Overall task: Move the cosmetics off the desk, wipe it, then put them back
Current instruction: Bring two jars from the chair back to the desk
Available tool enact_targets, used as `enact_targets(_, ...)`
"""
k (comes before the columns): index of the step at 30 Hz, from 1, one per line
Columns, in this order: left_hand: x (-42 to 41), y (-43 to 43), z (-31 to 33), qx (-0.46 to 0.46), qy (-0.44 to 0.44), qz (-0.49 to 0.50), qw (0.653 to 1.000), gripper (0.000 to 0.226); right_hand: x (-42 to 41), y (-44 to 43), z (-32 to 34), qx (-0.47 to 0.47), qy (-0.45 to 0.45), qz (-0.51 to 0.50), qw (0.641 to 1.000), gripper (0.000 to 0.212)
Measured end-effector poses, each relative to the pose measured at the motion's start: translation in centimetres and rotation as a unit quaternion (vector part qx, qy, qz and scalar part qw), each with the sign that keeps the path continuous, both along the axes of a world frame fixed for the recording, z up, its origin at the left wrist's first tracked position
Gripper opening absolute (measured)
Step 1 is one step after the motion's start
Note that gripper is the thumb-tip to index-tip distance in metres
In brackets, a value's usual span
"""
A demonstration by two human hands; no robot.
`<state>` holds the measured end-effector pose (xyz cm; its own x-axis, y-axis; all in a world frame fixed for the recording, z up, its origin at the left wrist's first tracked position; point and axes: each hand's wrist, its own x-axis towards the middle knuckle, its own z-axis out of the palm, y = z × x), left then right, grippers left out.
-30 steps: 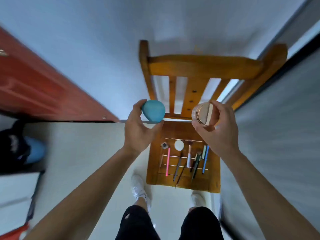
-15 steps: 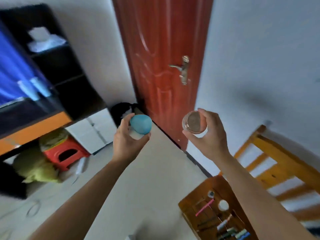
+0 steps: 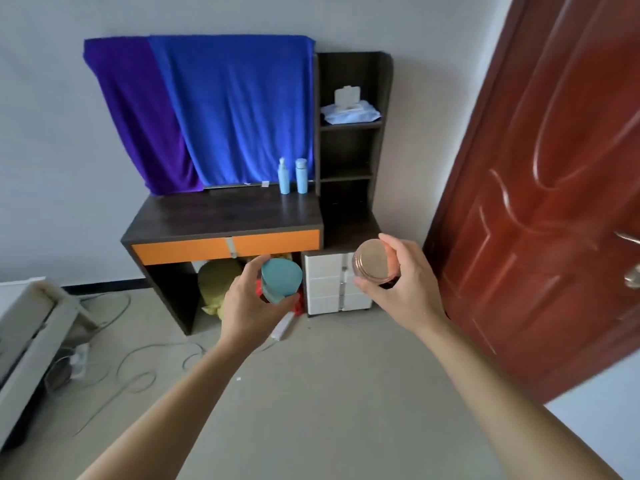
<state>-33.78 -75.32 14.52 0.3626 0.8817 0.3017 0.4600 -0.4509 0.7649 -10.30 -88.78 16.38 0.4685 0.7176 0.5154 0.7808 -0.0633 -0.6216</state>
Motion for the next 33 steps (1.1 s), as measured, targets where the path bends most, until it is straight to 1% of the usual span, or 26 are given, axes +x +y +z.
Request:
enact_targets(4,-2.0,6.5,-0.2,-0.015,-0.015,0.027,0.999,0.08,-1.8,7.8,-0.9,-0.021,-0.006,0.037,0.999,0.082)
enact_targets(8,-0.4,12.3,-0.9,-0.021,-0.034,0.035,0.999,0.077,-0.8,14.7,-1.9,-0.032,0.016,0.054,0.998,0.084)
enact_targets(10,1.0,15.2,-1.5,-0.025,-0.047,0.038,0.998,0.073,0.3,18.1,-2.7,-0.03,0.032,0.06,0.997,0.085)
enact_targets(16,8.4,27.4,-2.4,-0.056,-0.072,0.037,0.995,0.075,6.4,31.2,-5.3,-0.025,0.077,0.059,0.995,0.086)
enact_targets(18,10.9,31.9,-2.0,-0.066,-0.072,0.039,0.994,0.075,8.6,35.5,-5.5,-0.028,0.093,0.058,0.994,0.085)
enact_targets(22,14.0,39.2,-0.4,-0.055,-0.08,0.044,0.994,0.074,12.5,43.3,-5.0,-0.031,0.11,0.062,0.991,0.087)
enact_targets(27,14.4,47.2,-0.4,-0.074,-0.075,0.074,0.992,0.077,14.2,52.6,-5.3,-0.055,0.148,0.077,0.984,0.085)
enact_targets(31,14.6,53.5,-2.1,-0.087,-0.067,0.081,0.991,0.074,14.4,59.4,-6.7,-0.068,0.153,0.097,0.981,0.082)
enact_targets(33,14.6,56.8,-3.4,-0.098,-0.062,0.085,0.99,0.073,14.0,62.5,-7.8,-0.081,0.156,0.089,0.98,0.082)
